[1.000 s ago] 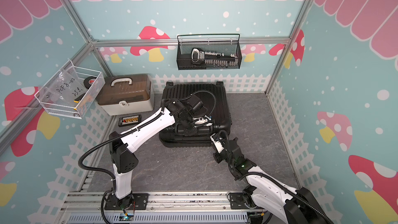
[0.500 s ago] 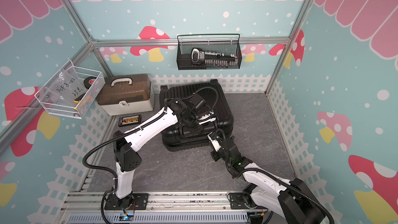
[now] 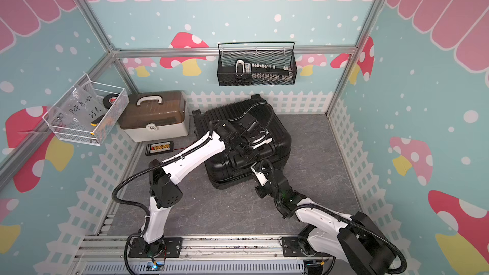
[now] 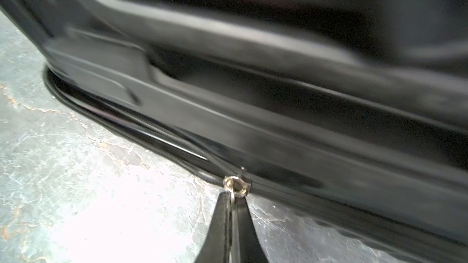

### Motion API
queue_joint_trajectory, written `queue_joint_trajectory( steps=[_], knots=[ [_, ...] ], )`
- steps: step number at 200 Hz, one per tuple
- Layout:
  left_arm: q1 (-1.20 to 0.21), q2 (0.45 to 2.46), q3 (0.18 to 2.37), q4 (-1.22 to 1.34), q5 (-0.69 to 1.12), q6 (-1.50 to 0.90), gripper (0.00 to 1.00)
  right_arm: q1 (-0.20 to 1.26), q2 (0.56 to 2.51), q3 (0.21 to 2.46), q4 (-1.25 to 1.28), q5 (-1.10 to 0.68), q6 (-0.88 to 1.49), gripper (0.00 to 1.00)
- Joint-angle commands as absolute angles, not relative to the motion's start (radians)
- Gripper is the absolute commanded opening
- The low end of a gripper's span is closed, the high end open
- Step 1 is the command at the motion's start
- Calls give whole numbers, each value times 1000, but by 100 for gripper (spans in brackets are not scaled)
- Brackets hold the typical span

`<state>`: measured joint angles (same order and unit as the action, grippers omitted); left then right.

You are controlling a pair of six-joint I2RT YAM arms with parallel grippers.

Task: Close the suitcase zippers
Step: Zip the zipper on the suitcase.

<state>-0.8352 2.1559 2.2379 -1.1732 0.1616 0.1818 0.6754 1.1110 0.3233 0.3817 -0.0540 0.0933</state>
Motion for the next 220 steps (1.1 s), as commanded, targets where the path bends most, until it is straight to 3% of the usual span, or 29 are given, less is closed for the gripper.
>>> queue_joint_trajectory(
  steps=[1,220],
  knots=[
    [-793,2217,2283,-970,18,45,15,731,1114,347,439,-210,61,0],
    [-781,2352,2441,-827,3,-161,14,850,1164,380,518,-283,91,0]
  ],
)
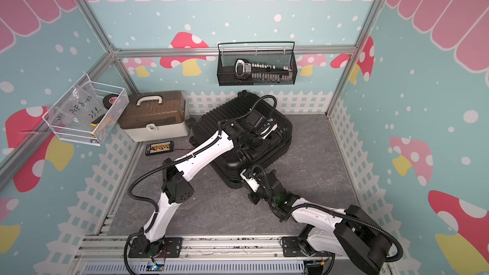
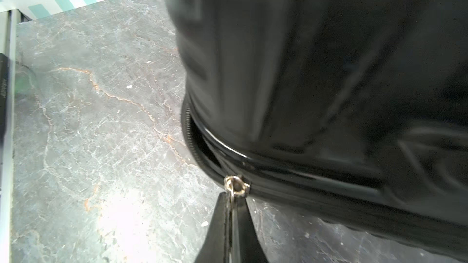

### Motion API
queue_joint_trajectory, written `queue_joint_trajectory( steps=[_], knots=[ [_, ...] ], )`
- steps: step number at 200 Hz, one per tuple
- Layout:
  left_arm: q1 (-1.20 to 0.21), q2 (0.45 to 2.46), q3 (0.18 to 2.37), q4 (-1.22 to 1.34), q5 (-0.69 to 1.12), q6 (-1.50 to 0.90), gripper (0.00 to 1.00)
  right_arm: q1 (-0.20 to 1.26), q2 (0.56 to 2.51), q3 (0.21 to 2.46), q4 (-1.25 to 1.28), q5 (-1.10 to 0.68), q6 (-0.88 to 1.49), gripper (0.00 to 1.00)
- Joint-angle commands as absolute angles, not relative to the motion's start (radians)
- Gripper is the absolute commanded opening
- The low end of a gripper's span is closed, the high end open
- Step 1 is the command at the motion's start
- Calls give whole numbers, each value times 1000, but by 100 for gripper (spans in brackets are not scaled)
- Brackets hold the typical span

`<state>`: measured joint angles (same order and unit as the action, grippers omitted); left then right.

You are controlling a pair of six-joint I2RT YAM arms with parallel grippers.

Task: Close the suitcase zippers
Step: Zip the zipper on the suitcase.

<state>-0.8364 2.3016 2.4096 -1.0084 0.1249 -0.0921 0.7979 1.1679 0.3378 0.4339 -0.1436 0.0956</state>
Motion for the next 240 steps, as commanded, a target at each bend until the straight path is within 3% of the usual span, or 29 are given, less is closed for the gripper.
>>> queue_joint_trajectory(
  steps=[1,164,181,215,240],
  knots=[
    [-781,2354,2441,-825,3,-162,14,850,1165,380,518,-283,91,0],
    [-773,2387,2408,-588,97,-363,9,967,1190,412,562,-201,141,0],
    [-773,2367,2404,-589,148,-338,18,968,1158,390,548,-117,150,0],
    [-775,2255,2318,-590,181,-244,64,967,1070,353,426,81,161,0],
    [-775,2158,2234,-591,180,-152,75,966,1026,337,336,195,183,0]
  ],
)
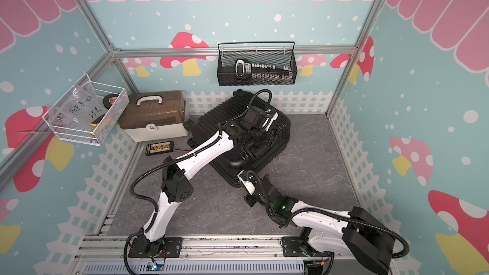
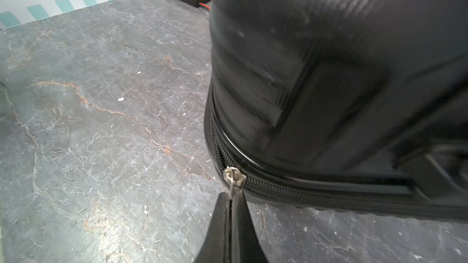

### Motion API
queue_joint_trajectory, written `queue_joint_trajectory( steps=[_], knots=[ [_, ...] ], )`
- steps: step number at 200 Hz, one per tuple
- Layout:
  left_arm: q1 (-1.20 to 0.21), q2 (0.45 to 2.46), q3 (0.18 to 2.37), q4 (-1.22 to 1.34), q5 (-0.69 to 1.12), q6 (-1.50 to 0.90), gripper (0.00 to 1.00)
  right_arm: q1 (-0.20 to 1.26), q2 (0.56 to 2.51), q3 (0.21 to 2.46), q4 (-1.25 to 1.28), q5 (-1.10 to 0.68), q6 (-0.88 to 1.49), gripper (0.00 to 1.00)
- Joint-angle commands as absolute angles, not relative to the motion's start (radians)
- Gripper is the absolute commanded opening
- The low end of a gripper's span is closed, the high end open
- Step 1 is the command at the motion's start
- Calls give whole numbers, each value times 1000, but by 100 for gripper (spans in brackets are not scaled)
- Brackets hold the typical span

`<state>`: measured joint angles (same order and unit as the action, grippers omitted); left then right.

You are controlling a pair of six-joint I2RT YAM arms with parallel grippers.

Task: Close the suitcase zippers
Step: Zip the zipper on the suitcase.

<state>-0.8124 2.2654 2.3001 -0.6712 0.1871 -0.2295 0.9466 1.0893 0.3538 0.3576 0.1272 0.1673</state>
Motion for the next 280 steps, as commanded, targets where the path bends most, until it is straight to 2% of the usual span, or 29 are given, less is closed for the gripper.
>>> queue_joint_trajectory(
  steps=[1,54,91,116,167,186,203,237,280],
  knots=[
    [-775,2156,2230,-591,179,-149,75,966,1025,336,334,197,184,0],
    [-713,2026,2190,-728,86,-103,78,964,965,300,252,299,225,0],
    [-547,1955,2122,-800,53,-160,76,963,960,306,213,337,240,0],
    [-416,1907,2044,-802,20,-196,72,961,962,305,216,324,232,0],
    [-210,1936,2025,-846,-87,-188,67,959,968,302,249,287,207,0],
    [-182,1979,2055,-877,-116,-181,65,960,978,309,250,282,206,0],
    [-172,2023,2086,-908,-113,-167,58,960,985,313,250,282,206,0],
    [-172,2102,2130,-951,-121,-137,54,960,983,319,251,282,201,0],
    [-181,2101,2073,-998,-82,-130,42,959,961,319,237,324,201,0]
  ],
)
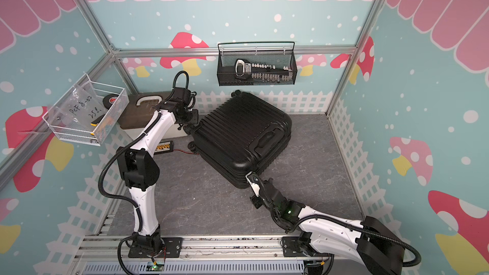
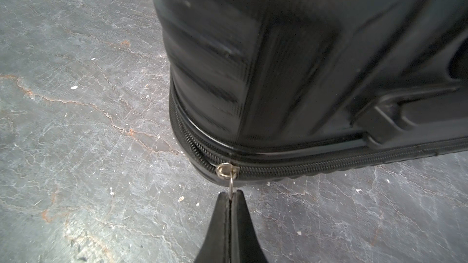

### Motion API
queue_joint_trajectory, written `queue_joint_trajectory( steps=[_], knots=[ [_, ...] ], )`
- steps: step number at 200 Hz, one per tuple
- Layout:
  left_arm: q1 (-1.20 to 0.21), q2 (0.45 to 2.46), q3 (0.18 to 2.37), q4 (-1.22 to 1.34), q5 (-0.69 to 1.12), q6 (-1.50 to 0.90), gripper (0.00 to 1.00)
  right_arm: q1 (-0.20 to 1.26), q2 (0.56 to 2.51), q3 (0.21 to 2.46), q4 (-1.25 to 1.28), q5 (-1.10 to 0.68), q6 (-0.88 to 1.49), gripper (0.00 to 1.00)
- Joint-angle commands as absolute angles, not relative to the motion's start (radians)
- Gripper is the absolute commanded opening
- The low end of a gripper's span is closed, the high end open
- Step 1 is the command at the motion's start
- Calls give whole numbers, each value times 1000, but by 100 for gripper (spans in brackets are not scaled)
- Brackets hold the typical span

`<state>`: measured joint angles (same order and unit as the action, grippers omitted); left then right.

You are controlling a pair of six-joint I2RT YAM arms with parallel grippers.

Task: Close the suitcase zippers
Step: Zip the zipper on the suitcase.

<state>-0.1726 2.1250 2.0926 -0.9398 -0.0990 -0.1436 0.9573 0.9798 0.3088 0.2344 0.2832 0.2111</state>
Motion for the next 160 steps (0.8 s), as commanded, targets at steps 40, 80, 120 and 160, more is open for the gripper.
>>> queue_joint_trajectory(
  steps=[40,80,120,160],
  knots=[
    [-208,2003,1930,-1033,-48,-115,39,960,924,322,185,409,205,0],
    [-223,1889,1762,-1032,50,-131,36,960,909,320,145,495,231,0],
    [-245,1775,1587,-1024,149,-141,34,950,909,320,138,564,216,0],
    [-288,1647,1427,-1004,224,-158,33,887,929,335,137,546,193,0]
  ],
)
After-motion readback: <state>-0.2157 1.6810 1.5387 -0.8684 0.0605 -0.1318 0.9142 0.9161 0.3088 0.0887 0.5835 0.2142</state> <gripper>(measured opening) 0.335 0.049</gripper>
